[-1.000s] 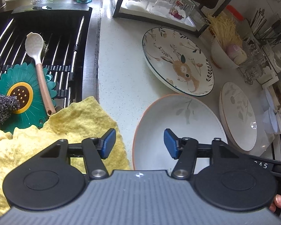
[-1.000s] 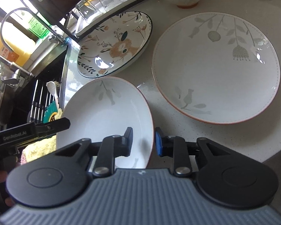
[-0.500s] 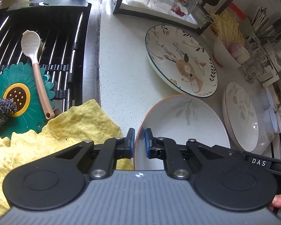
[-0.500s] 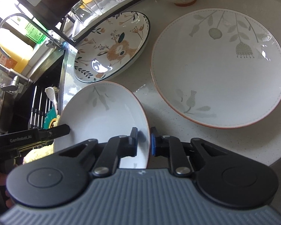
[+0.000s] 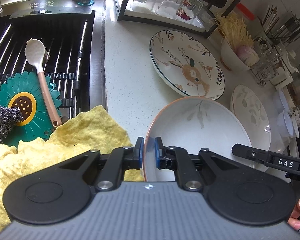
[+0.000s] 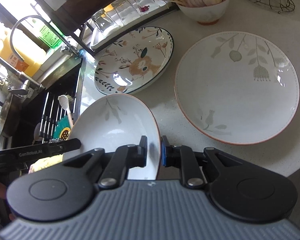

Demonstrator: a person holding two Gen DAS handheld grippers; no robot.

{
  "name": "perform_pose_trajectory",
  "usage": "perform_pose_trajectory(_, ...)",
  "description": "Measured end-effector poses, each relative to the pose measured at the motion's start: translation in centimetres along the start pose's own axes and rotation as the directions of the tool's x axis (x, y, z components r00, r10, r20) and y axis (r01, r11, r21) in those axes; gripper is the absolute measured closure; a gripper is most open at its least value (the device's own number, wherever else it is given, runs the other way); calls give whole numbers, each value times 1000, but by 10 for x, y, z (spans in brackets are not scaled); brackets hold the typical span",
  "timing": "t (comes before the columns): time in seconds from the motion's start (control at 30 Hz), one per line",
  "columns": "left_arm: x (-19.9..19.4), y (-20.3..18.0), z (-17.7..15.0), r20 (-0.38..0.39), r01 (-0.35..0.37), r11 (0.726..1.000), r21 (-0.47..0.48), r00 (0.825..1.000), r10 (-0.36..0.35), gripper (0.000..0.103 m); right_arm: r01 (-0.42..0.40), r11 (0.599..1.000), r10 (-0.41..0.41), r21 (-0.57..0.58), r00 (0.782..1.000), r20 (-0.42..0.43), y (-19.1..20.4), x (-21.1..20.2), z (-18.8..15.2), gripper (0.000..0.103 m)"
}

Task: Organize plates and bowls
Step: 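Lift and carry the white plate with both tools over the leaf-pattern plate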

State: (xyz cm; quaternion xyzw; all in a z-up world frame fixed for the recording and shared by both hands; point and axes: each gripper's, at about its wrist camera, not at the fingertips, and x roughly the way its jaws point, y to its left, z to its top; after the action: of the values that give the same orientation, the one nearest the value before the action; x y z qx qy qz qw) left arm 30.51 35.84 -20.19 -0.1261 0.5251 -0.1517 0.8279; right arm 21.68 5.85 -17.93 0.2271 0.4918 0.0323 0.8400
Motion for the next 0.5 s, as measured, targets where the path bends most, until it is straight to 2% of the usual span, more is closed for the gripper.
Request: perform_pose_trajectory(0.5, -28, -33, 20, 92, 9, 1000, -7, 996, -9, 90, -45, 997, 48, -67, 997, 54, -3, -30, 27, 86)
